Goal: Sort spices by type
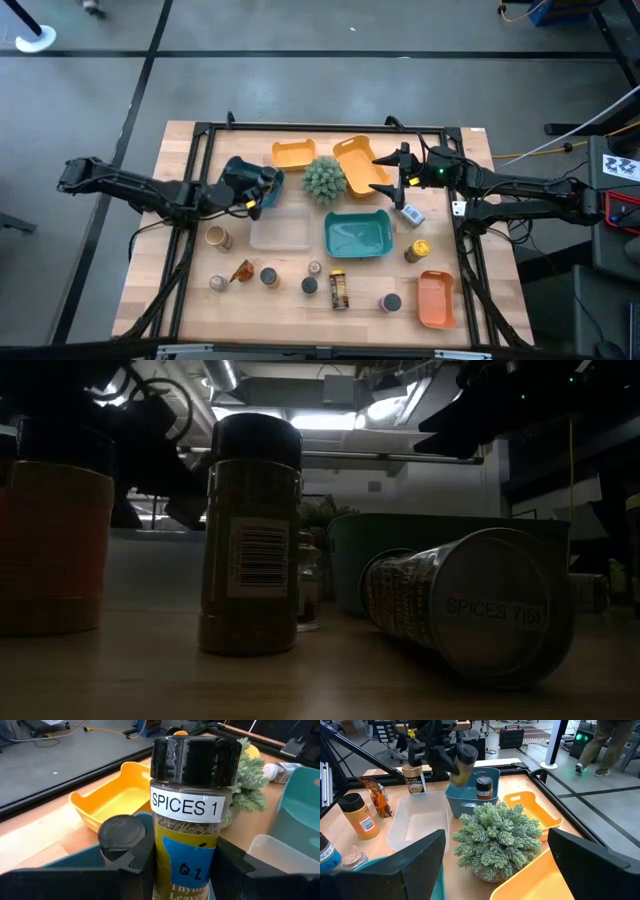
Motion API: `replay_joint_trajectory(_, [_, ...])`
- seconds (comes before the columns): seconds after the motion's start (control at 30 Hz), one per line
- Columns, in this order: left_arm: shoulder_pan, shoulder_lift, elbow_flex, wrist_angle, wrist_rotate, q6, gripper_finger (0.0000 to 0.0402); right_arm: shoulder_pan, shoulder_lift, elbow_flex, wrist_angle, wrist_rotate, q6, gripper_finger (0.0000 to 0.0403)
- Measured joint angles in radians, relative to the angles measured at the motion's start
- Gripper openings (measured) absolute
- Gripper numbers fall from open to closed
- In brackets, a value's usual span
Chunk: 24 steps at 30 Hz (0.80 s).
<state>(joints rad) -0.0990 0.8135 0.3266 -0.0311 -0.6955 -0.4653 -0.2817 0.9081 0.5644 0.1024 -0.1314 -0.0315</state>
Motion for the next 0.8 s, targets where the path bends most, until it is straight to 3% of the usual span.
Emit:
replay_joint_trajectory(0.57, [0.002, 0.0, -0.141, 0.179, -0.008, 0.061, 0.0127, 0.0, 0.215, -0.001, 0.171, -0.009, 0.008, 0.0351])
replay_joint_trajectory(0.8, [0.002, 0.0, -0.193, 0.258, -0.008, 0.101, 0.0127, 0.0, 0.246, -0.001, 0.195, -0.01, 0.002, 0.0351])
